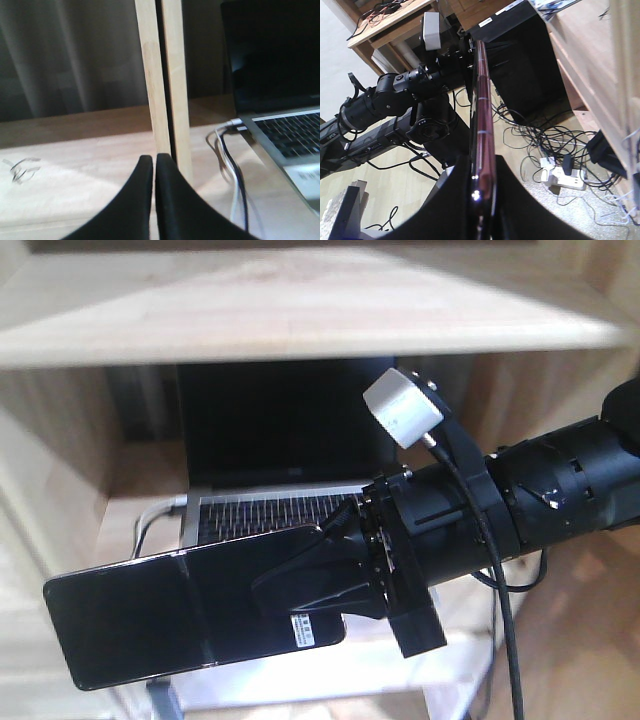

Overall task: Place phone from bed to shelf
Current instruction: 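Carry the phone in the right gripper while driving to the wooden shelf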

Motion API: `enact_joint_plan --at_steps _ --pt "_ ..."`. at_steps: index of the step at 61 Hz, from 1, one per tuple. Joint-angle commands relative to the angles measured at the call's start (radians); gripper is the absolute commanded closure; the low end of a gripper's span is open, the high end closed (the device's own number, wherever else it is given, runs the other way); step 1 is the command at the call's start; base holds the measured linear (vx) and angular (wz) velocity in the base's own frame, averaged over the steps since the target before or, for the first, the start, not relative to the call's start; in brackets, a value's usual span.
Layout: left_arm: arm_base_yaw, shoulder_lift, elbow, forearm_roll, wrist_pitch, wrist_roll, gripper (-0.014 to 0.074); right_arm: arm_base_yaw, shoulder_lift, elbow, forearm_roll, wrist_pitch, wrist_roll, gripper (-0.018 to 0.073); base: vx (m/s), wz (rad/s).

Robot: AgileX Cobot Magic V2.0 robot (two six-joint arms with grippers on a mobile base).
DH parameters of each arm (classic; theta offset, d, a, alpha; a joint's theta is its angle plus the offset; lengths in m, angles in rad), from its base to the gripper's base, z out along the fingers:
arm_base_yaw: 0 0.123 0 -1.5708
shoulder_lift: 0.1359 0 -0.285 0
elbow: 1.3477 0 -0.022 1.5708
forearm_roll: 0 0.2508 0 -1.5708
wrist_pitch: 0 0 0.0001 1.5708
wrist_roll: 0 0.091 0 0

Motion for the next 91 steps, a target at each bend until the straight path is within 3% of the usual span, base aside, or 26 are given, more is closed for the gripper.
enact_joint_plan --at_steps 1,91 --pt "-0.006 -0.011 -0.022 -0.009 -0.072 -0.006 0.0595 -0.003 -0.034 -0.029 0.092 0.079 -0.011 0.0561 0.18 0.02" --pt "-0.006 -0.011 -0.022 -0.009 -0.072 -0.006 0.0595 -0.003 -0.034 -0.029 0.092 0.079 -0.011 0.0561 0.03 0.01"
